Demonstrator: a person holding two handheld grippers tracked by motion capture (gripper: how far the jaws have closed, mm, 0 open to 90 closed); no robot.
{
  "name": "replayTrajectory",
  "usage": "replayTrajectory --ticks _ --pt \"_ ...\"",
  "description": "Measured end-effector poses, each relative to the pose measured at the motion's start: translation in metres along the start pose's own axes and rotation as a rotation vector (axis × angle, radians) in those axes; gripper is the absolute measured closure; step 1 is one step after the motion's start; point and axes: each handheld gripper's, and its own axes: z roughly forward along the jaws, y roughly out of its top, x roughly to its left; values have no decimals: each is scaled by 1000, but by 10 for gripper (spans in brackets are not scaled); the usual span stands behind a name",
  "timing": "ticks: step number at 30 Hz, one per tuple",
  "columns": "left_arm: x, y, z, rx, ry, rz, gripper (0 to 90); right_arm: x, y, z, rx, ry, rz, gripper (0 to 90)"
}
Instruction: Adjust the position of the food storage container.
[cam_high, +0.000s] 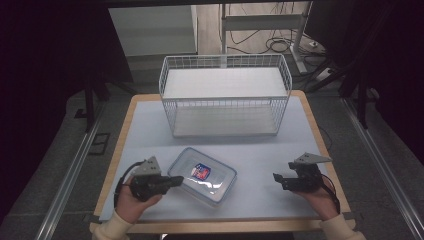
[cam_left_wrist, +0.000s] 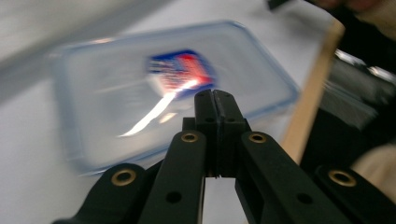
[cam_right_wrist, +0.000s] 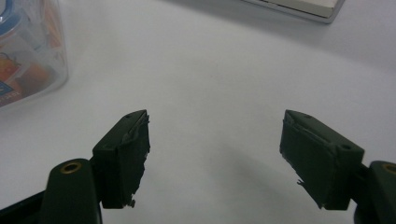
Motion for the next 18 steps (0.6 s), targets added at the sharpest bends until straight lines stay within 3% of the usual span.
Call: replayTrajectory --ticks 4,5,11,16,18 --pt "-22 -1 18 56 -89 69 900 -1 0 0 5 -3 3 241" --pt "-31 -4 27 80 -127 92 900 -2 0 1 5 -9 9 240" --pt "-41 -8 49 138 -171 124 900 -2 0 1 7 -10 18 238" --pt "-53 -5 67 174 -151 164 900 -3 0 1 8 -9 17 238" --pt "-56 -2 72 175 -178 170 900 -3 0 2 10 -10 18 237"
